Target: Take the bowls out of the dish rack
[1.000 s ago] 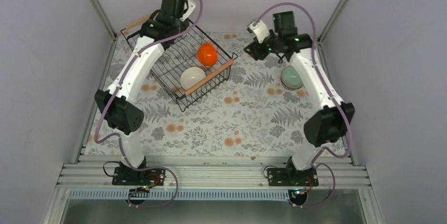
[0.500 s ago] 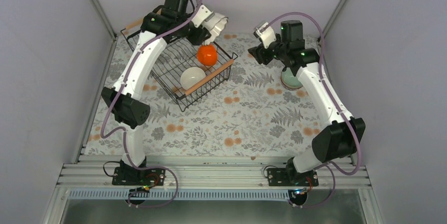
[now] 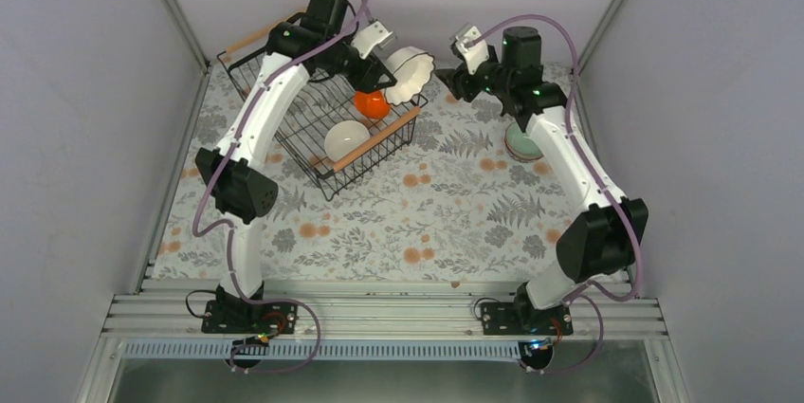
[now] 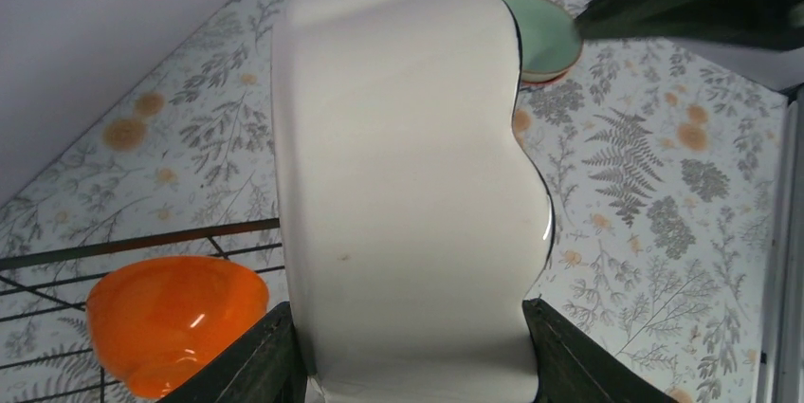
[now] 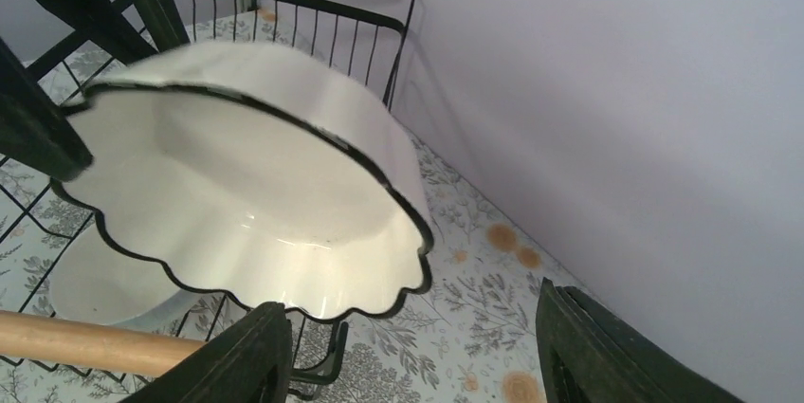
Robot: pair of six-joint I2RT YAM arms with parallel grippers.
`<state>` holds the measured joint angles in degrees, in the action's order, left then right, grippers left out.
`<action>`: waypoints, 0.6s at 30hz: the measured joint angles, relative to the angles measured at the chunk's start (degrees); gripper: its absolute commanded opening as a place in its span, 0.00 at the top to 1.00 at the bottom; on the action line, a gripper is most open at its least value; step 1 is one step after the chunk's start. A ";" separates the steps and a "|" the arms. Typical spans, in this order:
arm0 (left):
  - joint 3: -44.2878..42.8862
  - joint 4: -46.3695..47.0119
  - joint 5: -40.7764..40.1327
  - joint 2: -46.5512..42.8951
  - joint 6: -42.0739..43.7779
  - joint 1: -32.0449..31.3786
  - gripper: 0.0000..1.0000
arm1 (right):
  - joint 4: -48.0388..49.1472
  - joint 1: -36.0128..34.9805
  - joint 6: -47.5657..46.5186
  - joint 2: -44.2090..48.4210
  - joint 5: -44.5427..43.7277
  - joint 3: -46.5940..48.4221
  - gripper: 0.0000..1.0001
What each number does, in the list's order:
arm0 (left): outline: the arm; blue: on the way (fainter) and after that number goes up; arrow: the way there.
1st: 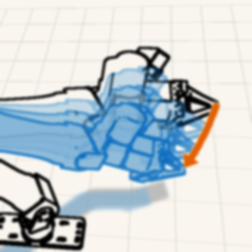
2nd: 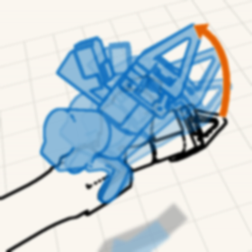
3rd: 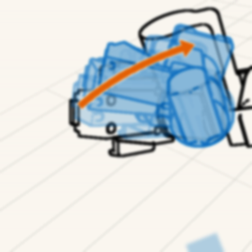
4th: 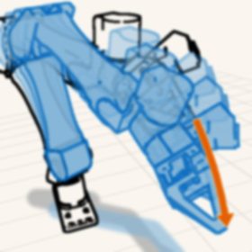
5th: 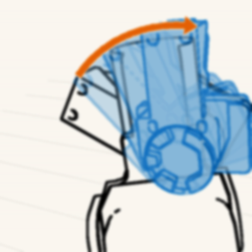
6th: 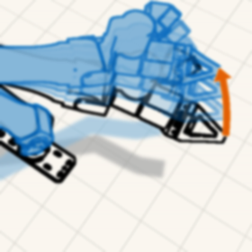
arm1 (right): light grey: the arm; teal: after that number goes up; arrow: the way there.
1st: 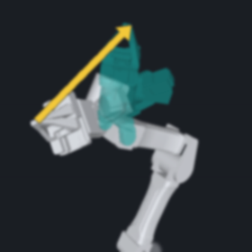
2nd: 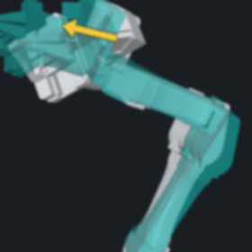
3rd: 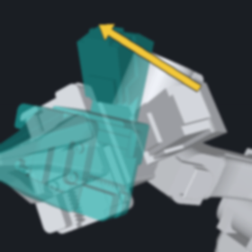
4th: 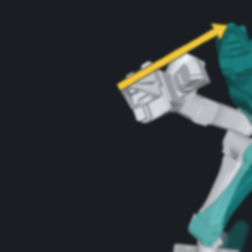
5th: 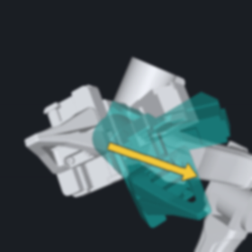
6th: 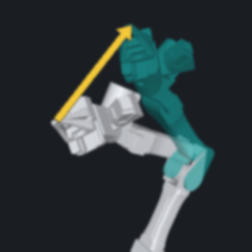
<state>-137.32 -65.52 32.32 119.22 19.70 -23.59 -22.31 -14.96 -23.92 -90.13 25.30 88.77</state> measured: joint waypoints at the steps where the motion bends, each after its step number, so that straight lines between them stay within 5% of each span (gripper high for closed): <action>1: -0.20 0.02 0.72 0.00 -0.02 0.13 0.96 | 0.22 0.00 -0.02 -0.63 0.44 0.24 0.38; 18: -1.97 -0.31 10.71 2.29 -0.92 1.25 0.96 | 5.68 0.00 1.44 -7.32 3.80 2.12 0.40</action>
<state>-139.28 -65.82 43.03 121.51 18.79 -22.35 -16.62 -14.96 -22.48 -97.45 29.10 90.89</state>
